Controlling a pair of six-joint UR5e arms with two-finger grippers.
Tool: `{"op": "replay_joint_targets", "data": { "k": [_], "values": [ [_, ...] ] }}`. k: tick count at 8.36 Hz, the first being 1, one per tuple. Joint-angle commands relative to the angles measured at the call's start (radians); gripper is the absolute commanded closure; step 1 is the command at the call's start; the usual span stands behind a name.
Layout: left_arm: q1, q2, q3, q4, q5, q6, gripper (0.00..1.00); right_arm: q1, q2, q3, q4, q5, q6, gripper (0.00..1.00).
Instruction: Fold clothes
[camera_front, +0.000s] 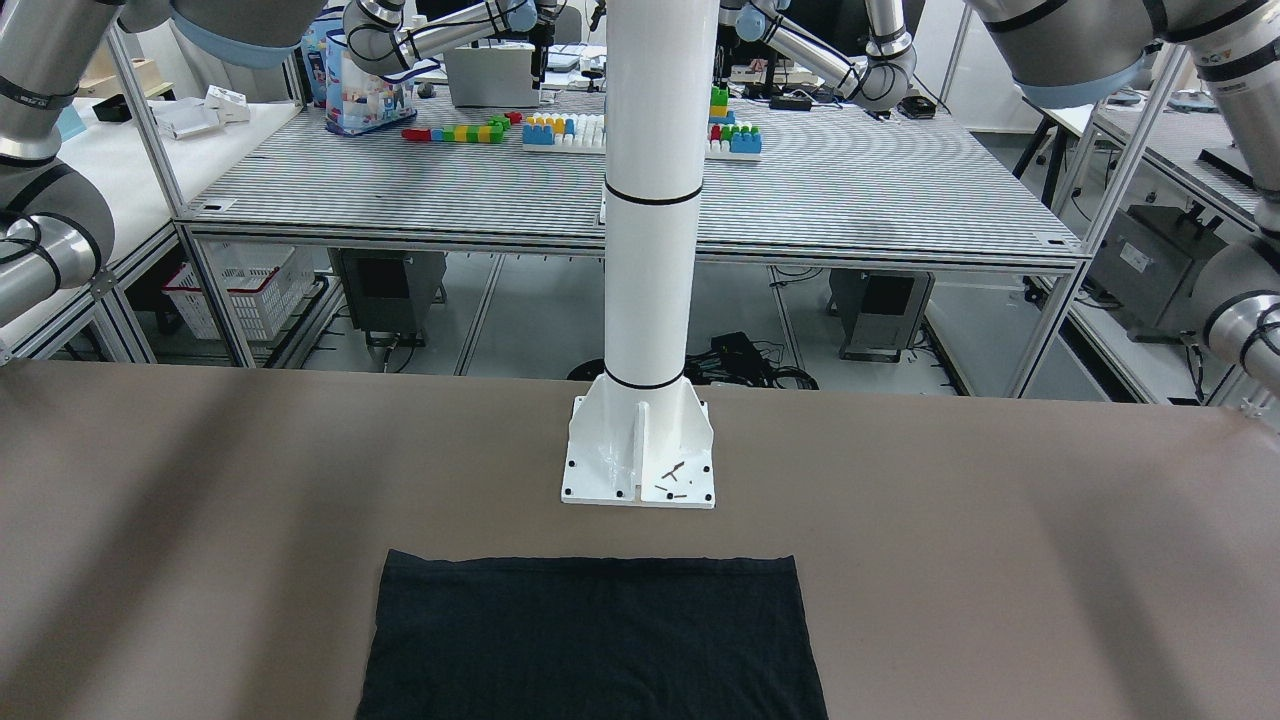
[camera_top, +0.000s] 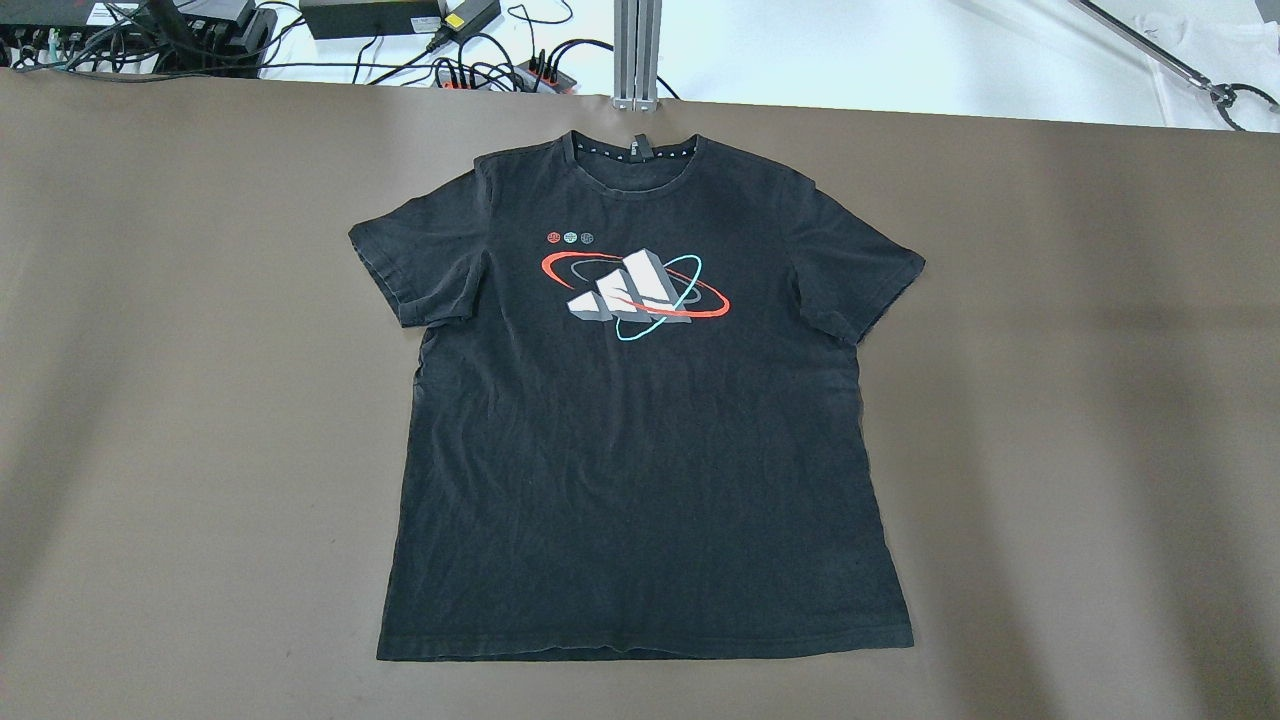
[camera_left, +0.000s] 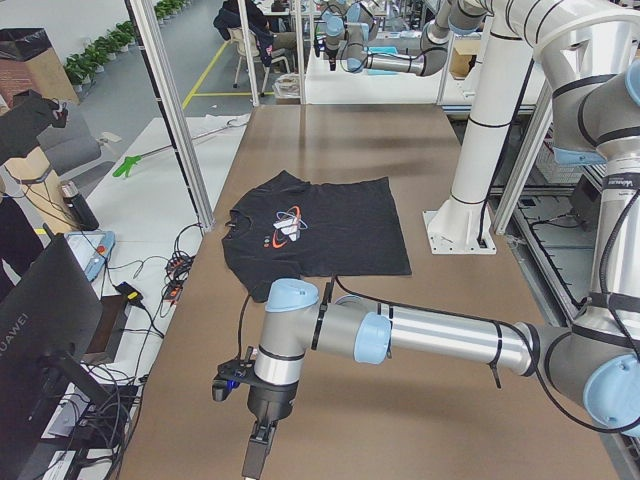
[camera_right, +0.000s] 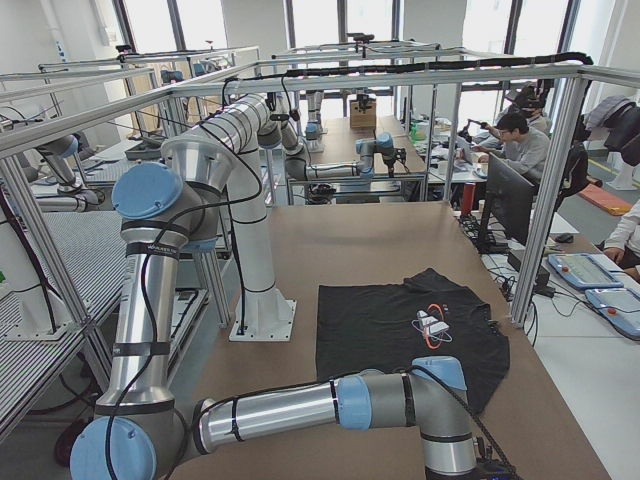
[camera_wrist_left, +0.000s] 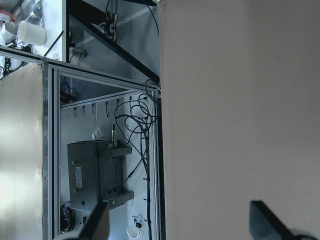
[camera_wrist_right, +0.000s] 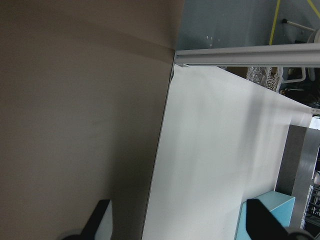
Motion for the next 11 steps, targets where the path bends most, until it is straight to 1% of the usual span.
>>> {"op": "replay_joint_targets", "data": {
  "k": [1, 8, 9, 10, 11],
  "values": [
    [-0.002, 0.020, 0.028, -0.107, 0.002, -0.007, 0.00, 0.010, -0.005, 0.010, 0.001, 0.004, 0.000, 0.06],
    [0.001, 0.030, 0.020, -0.117, -0.003, -0.013, 0.00, -0.018, 0.006, 0.013, 0.001, 0.003, -0.001, 0.06],
    [0.001, 0.030, 0.014, -0.118, -0.003, -0.012, 0.00, -0.024, 0.004, 0.013, 0.046, 0.004, -0.001, 0.06],
    [0.001, 0.016, 0.008, -0.135, -0.003, -0.007, 0.00, -0.026, 0.001, 0.013, 0.157, 0.006, -0.001, 0.06],
    [0.003, 0.011, -0.003, -0.209, -0.003, -0.007, 0.00, -0.026, -0.003, 0.007, 0.291, 0.006, 0.000, 0.06]
  ]
}}
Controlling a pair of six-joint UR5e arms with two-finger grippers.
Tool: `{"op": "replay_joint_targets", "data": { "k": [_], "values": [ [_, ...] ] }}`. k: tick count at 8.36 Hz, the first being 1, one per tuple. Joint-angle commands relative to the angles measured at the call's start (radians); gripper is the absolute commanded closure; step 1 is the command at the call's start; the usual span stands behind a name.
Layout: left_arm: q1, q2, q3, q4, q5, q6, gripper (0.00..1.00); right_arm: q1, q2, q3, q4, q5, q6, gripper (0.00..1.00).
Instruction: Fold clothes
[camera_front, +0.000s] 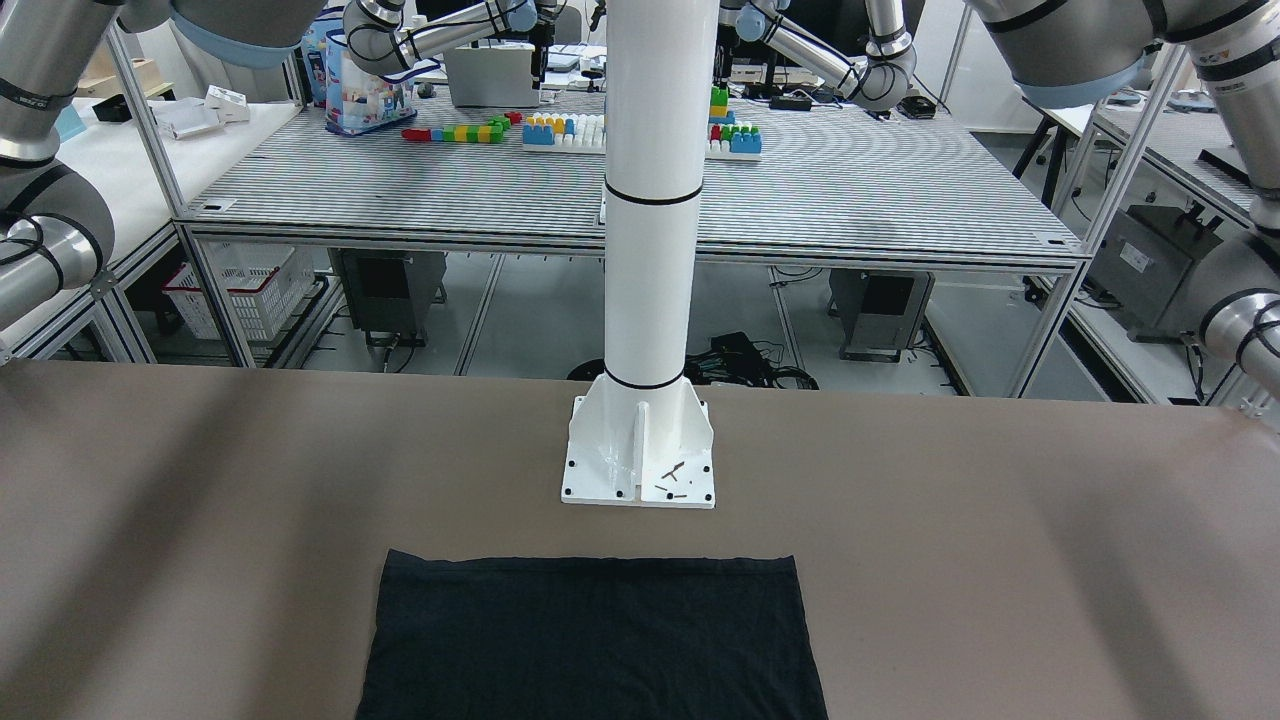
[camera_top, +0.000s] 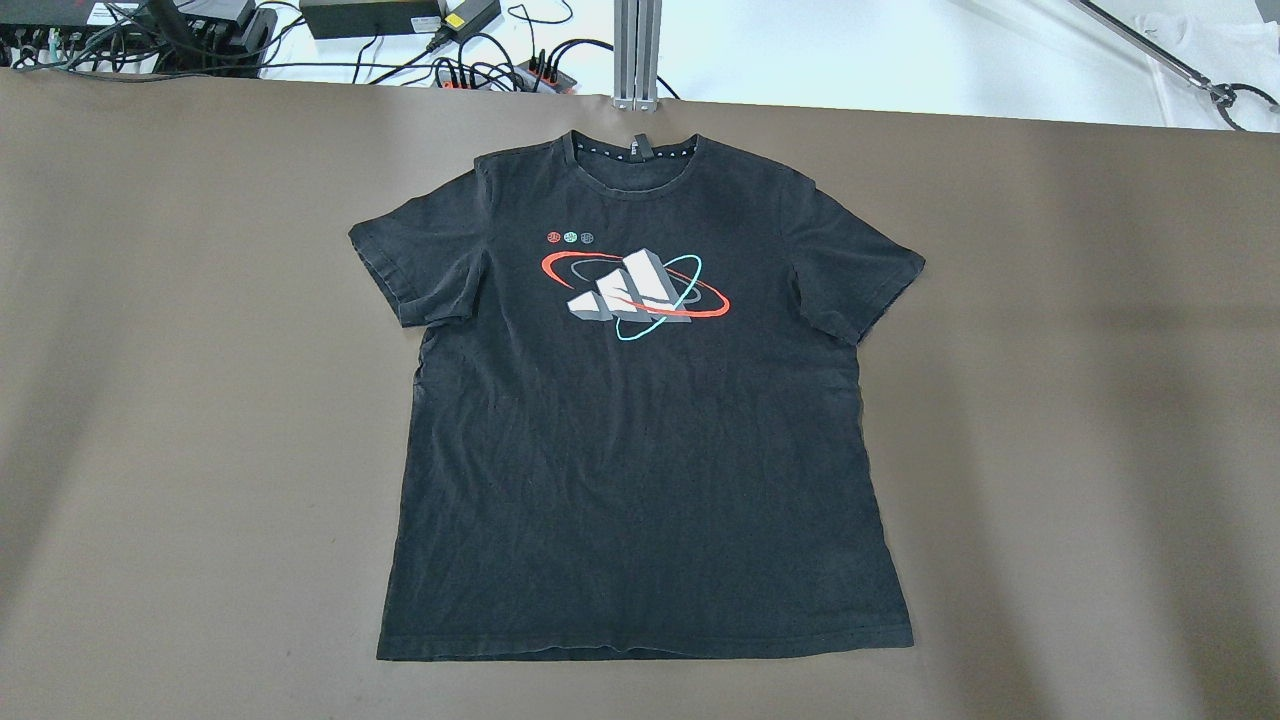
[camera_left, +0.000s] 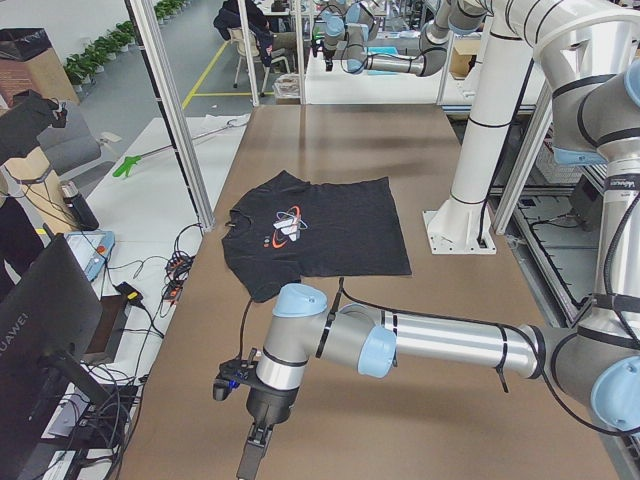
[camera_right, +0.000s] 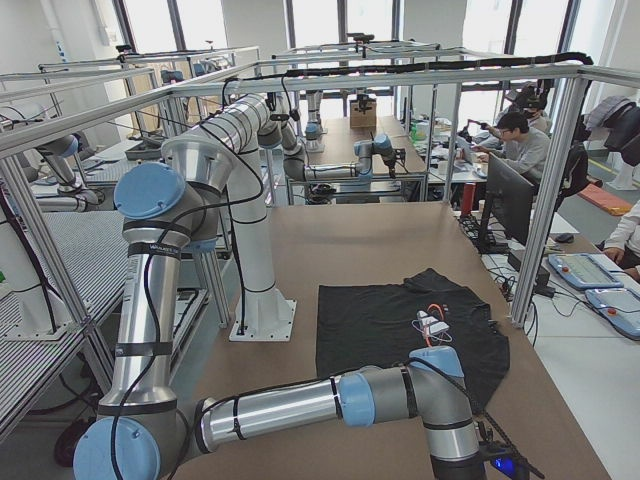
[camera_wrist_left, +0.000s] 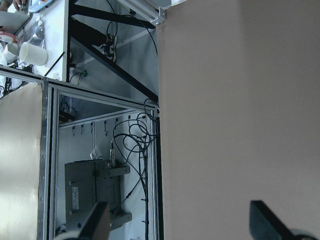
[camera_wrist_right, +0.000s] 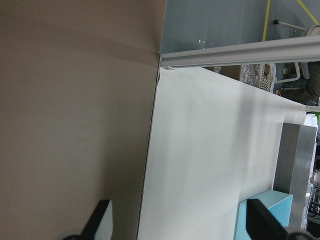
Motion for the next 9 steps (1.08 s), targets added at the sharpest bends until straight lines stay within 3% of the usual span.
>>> {"op": "replay_joint_targets", "data": {
  "k": [1, 3, 7, 9],
  "values": [
    [0.003, -0.016, -0.006, -0.148, 0.003, -0.005, 0.00, -0.003, -0.011, -0.013, 0.286, 0.014, 0.009, 0.06],
    [0.024, -0.042, 0.015, -0.210, 0.000, -0.003, 0.00, -0.003, -0.038, -0.020, 0.297, 0.136, 0.086, 0.06],
    [0.092, -0.032, 0.012, -0.336, -0.055, -0.029, 0.00, -0.049, -0.127, -0.035, 0.526, 0.158, 0.103, 0.06],
    [0.219, -0.115, 0.067, -0.356, -0.075, 0.014, 0.00, -0.124, -0.105, -0.079, 0.596, 0.192, 0.095, 0.07]
  ]
}}
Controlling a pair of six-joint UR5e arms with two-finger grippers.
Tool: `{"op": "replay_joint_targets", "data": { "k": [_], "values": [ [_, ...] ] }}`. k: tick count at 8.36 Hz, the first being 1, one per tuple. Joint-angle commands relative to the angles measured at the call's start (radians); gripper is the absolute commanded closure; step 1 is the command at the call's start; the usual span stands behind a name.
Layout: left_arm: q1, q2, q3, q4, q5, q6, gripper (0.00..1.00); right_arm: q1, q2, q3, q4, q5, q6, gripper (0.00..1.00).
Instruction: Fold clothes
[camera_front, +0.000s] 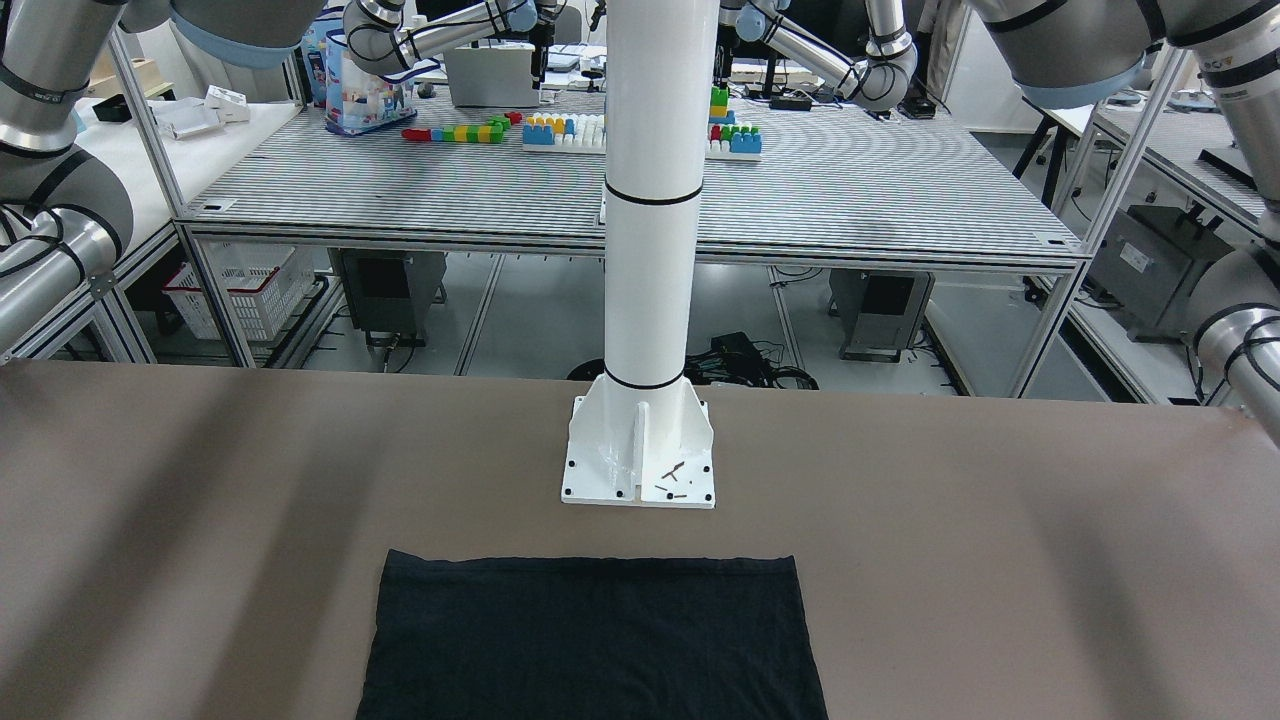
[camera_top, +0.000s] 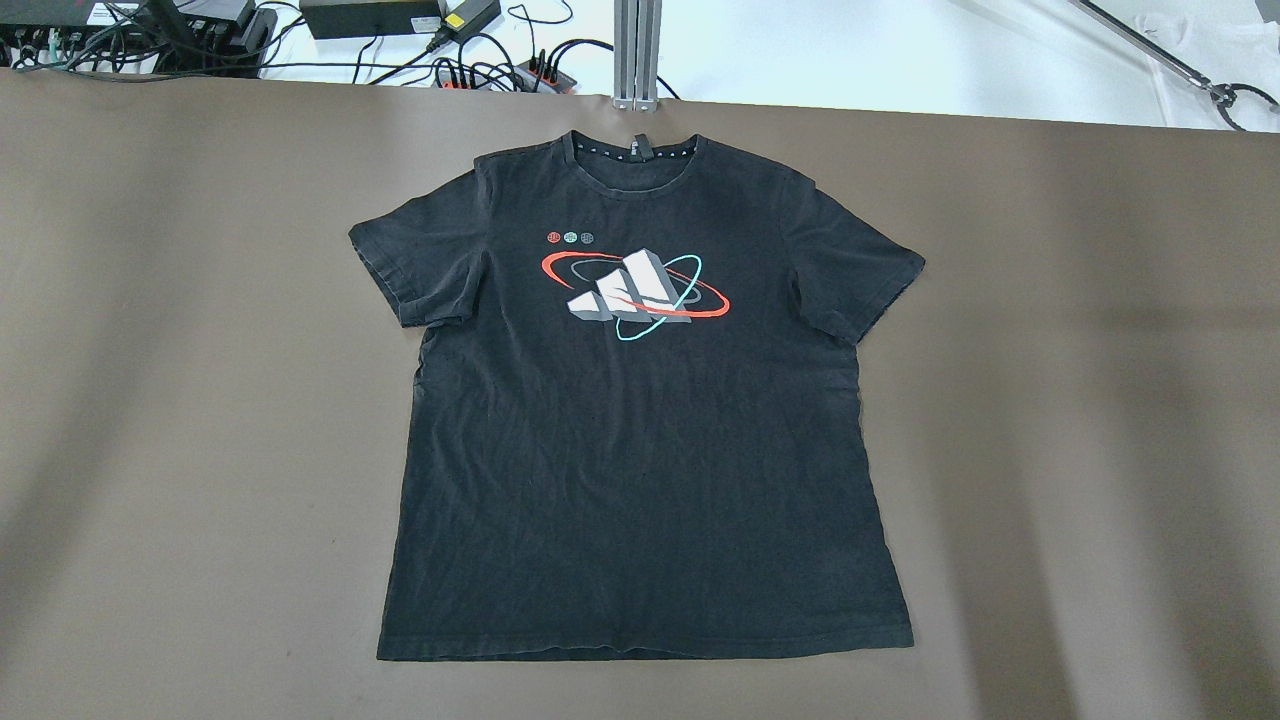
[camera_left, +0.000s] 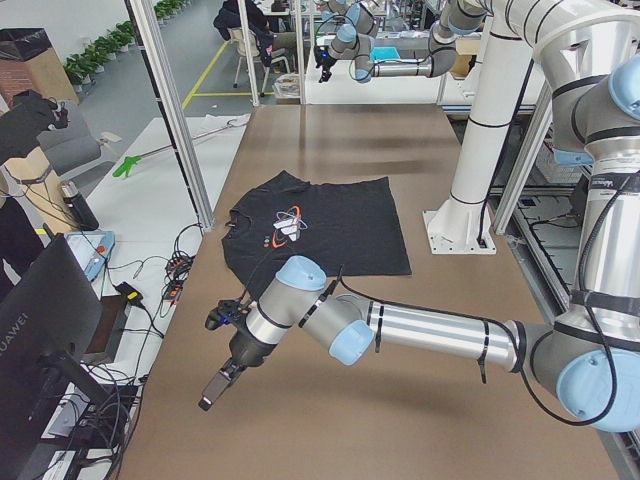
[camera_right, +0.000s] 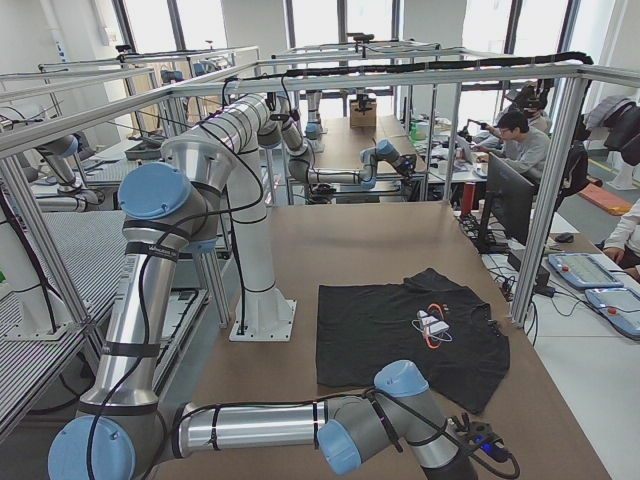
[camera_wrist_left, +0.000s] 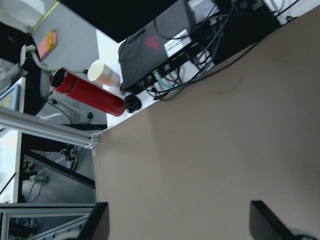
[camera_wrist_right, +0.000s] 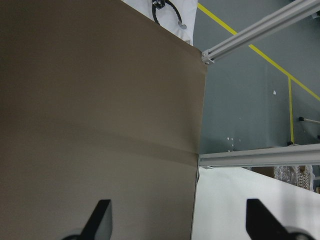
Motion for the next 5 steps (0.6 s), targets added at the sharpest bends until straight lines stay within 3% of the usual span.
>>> {"op": "replay_joint_targets", "data": {
  "k": [1, 3, 5],
  "values": [
    [0.137, -0.090, 0.066, -0.023, -0.022, 0.024, 0.00, -0.124, 0.033, -0.116, 0.166, 0.021, -0.006, 0.05],
    [0.191, -0.188, 0.134, -0.033, -0.113, -0.114, 0.00, -0.211, 0.229, -0.322, 0.240, 0.030, 0.098, 0.05],
    [0.287, -0.255, 0.160, -0.033, -0.135, -0.271, 0.00, -0.348, 0.315, -0.329, 0.240, 0.033, 0.371, 0.05]
  ]
}}
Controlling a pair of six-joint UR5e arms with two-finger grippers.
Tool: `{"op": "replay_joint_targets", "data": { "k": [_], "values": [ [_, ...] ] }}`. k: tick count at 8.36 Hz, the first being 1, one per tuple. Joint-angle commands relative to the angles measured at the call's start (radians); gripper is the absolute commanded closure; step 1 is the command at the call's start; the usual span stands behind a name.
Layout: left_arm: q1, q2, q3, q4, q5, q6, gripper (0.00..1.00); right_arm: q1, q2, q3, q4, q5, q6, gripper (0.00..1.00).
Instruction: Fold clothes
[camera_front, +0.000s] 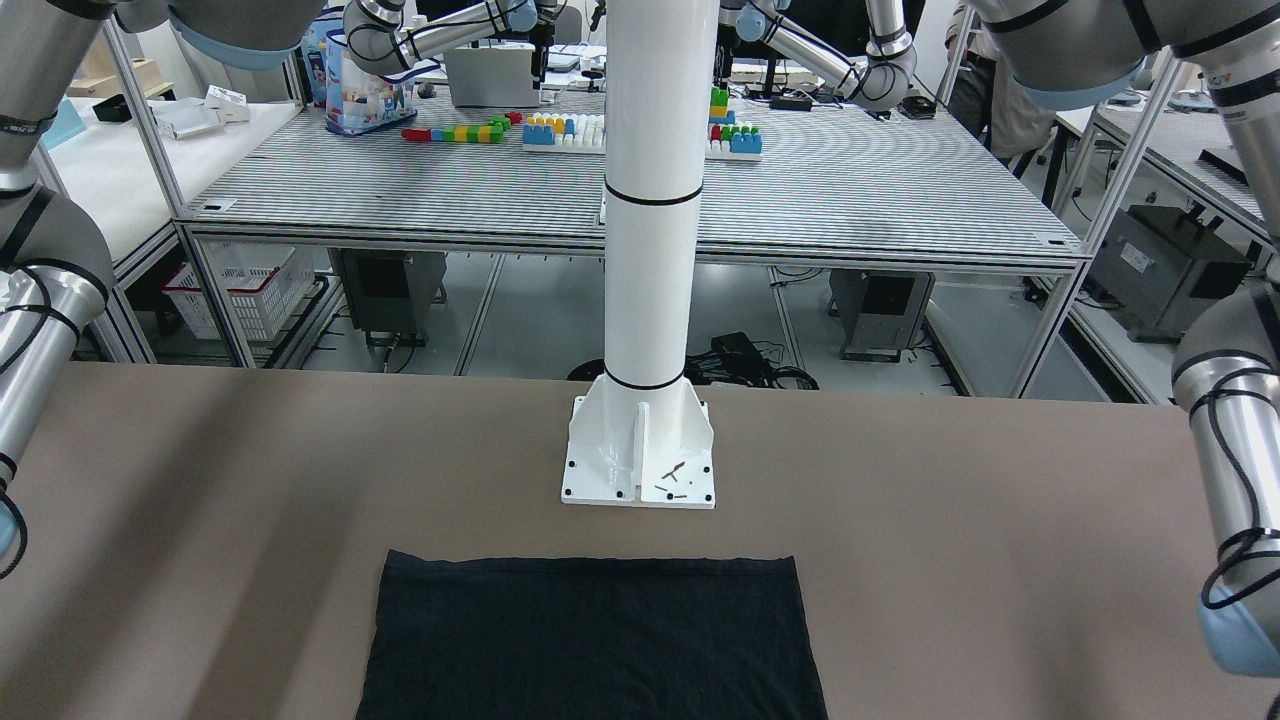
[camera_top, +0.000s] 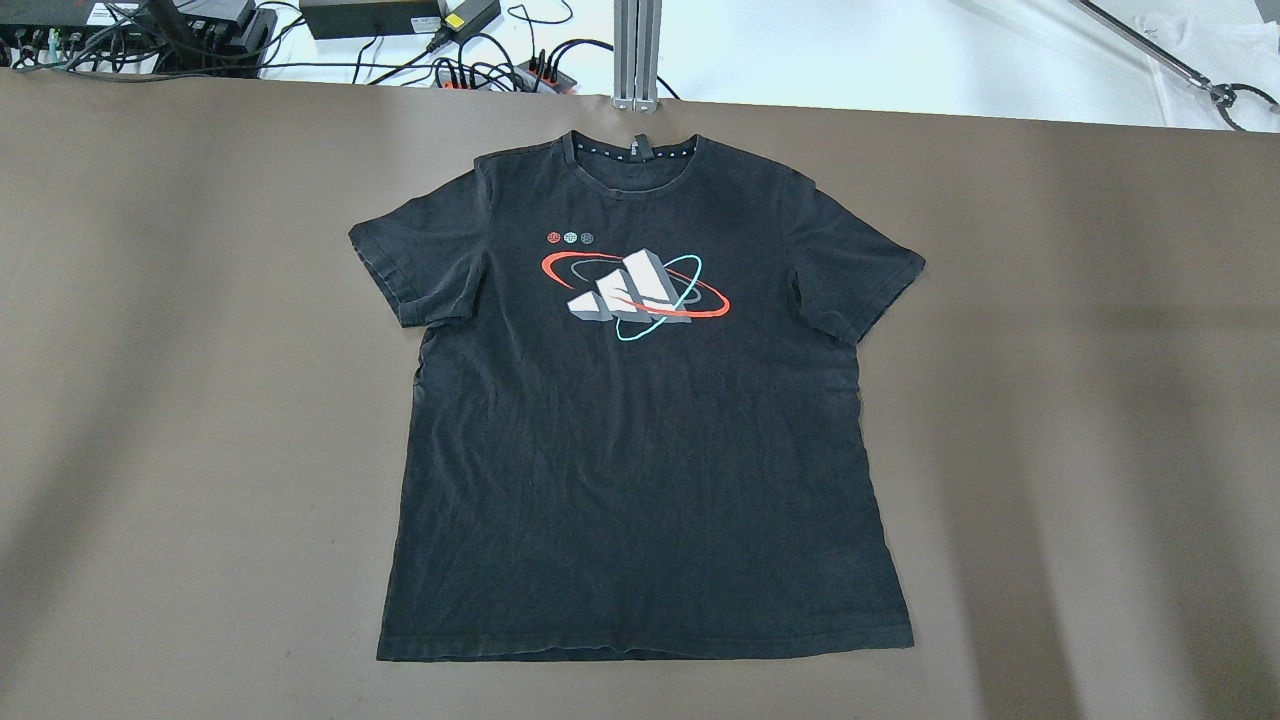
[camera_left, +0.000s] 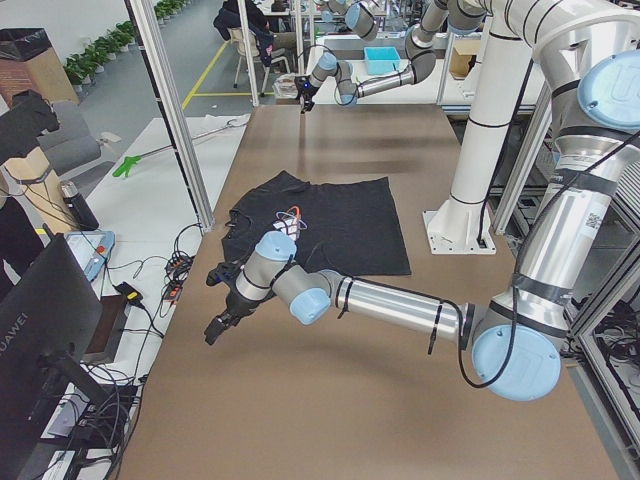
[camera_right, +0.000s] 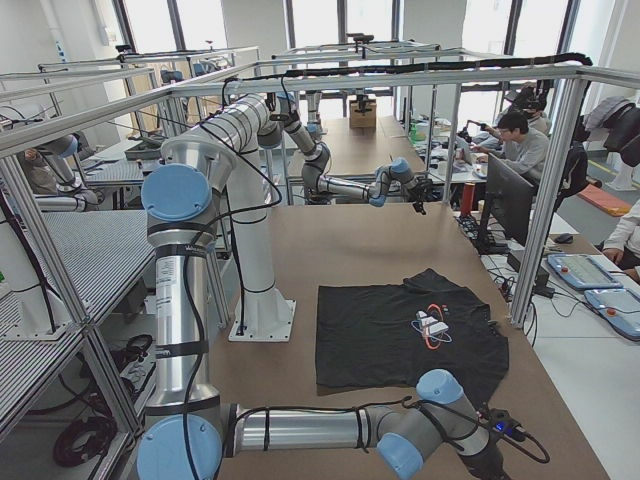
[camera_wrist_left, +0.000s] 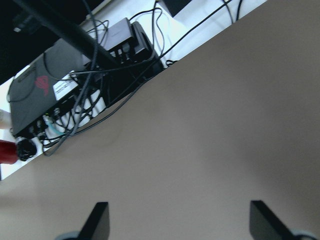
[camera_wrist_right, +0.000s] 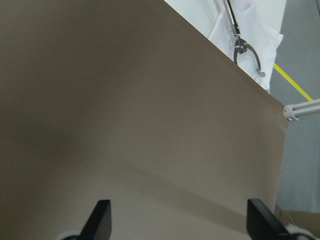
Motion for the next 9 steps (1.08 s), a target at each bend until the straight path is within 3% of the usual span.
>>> {"op": "replay_joint_targets", "data": {
  "k": [1, 2, 4, 9],
  "values": [
    [0.126, -0.100, 0.068, -0.008, -0.031, -0.201, 0.00, -0.179, 0.142, -0.041, 0.013, 0.004, 0.357, 0.05],
    [0.156, -0.135, 0.137, -0.075, -0.033, -0.244, 0.00, -0.241, 0.184, -0.043, 0.011, 0.003, 0.495, 0.06],
    [0.219, -0.204, 0.318, -0.282, -0.034, -0.400, 0.00, -0.273, 0.213, -0.040, 0.008, -0.002, 0.570, 0.06],
    [0.324, -0.236, 0.380, -0.315, -0.036, -0.479, 0.01, -0.298, 0.215, -0.043, 0.006, -0.011, 0.565, 0.06]
  ]
}}
